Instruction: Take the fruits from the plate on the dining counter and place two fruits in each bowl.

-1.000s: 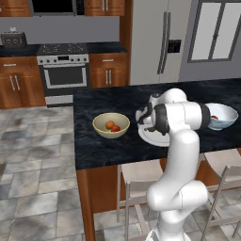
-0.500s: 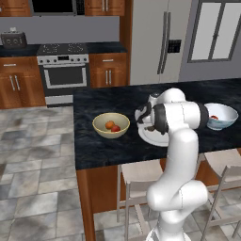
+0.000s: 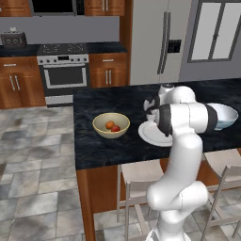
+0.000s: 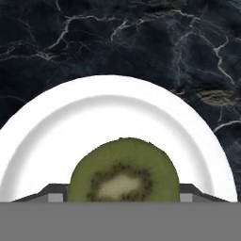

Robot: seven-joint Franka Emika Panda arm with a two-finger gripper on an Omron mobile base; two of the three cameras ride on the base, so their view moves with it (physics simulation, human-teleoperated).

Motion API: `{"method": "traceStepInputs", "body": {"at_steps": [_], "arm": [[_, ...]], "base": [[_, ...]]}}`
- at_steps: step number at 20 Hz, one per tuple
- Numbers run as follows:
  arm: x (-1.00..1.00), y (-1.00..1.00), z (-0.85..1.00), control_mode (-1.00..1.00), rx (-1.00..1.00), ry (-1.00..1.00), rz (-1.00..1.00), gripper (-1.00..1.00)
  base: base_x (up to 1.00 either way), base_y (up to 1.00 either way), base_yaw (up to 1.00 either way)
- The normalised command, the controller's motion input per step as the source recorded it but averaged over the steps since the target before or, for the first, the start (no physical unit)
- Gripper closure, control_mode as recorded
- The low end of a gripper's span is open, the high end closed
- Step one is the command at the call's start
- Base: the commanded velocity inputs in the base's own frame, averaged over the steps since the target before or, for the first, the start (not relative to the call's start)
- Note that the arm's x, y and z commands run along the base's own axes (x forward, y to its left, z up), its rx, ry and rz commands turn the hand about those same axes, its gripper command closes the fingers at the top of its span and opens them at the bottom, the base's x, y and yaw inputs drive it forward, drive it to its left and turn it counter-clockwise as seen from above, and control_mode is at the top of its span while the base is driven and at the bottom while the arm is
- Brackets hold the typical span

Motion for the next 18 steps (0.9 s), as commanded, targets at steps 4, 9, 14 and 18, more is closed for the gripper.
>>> {"method": "traceStepInputs", "body": {"at_steps": [4,9,14,18], "arm": [[-0.26,-0.69,0.56,-1.0,-0.03,0.0,-0.1,1.0],[-0.26,-0.78,0.3,-1.0,-0.08,-0.05,-0.16,1.0],[-0.02,-0.39,0.25,-1.0,-0.15,-0.03,-0.29,1.0],[0.0,-0.5,0.23,-1.0,-0.09,-0.02,-0.34,1.0]], "base": [[0.0,0.0,0.0],[0.0,0.0,0.0],[0.0,0.0,0.0],[0.0,0.0,0.0]]}}
